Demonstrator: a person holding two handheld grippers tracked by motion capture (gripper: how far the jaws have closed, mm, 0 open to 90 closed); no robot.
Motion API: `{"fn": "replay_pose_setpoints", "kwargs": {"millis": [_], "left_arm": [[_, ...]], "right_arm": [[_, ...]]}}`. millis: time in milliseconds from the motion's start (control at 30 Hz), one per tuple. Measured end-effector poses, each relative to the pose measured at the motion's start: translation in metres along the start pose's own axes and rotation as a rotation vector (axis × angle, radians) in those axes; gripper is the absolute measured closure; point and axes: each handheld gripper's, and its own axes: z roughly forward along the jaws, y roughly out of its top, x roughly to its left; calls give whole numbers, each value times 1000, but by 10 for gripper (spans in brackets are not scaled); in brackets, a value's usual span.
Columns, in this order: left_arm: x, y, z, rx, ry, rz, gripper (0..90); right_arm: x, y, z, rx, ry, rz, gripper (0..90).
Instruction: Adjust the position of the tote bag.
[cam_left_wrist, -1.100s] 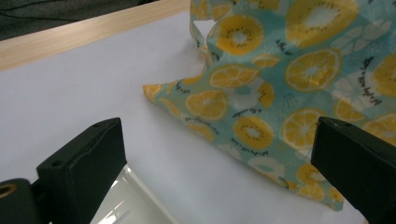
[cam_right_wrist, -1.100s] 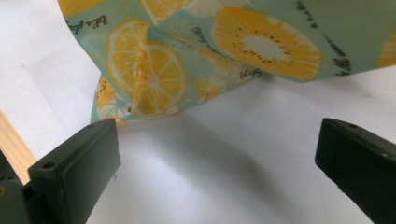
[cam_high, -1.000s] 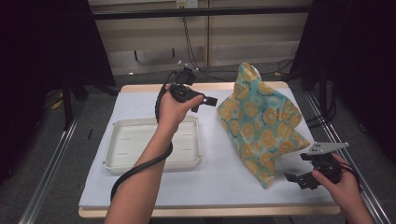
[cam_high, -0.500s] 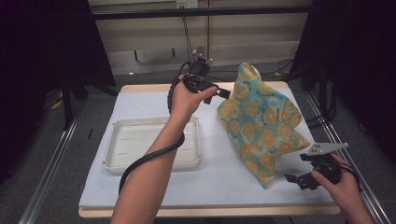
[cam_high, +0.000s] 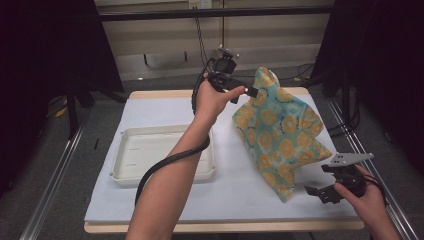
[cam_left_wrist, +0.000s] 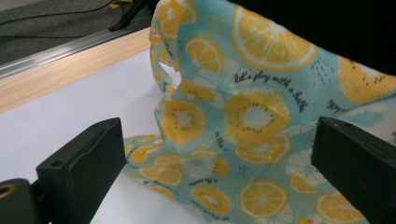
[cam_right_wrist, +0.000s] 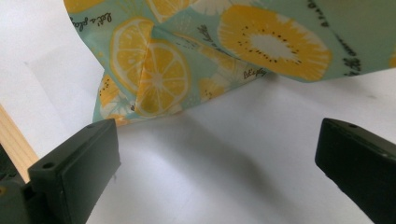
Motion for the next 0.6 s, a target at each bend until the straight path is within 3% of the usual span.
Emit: {"fn": "replay_pose_setpoints", "kwargs": {"millis": [233,467,533,600], "left_arm": [[-8,10,10,-29,5,-12,24],[-15,18,19,-27,11,-11,31],[-15,19,20,-37,-6,-17,34],[-17,21,23,-39,8,-18,21]], "right_arm": [[0,0,0,0,-7,5,0],[-1,-1,-2,-5,-7,-1,0],[-2,-1,-2,-8,-5,-3,0],[-1,-2,-2,-1,-7,8,0]]}}
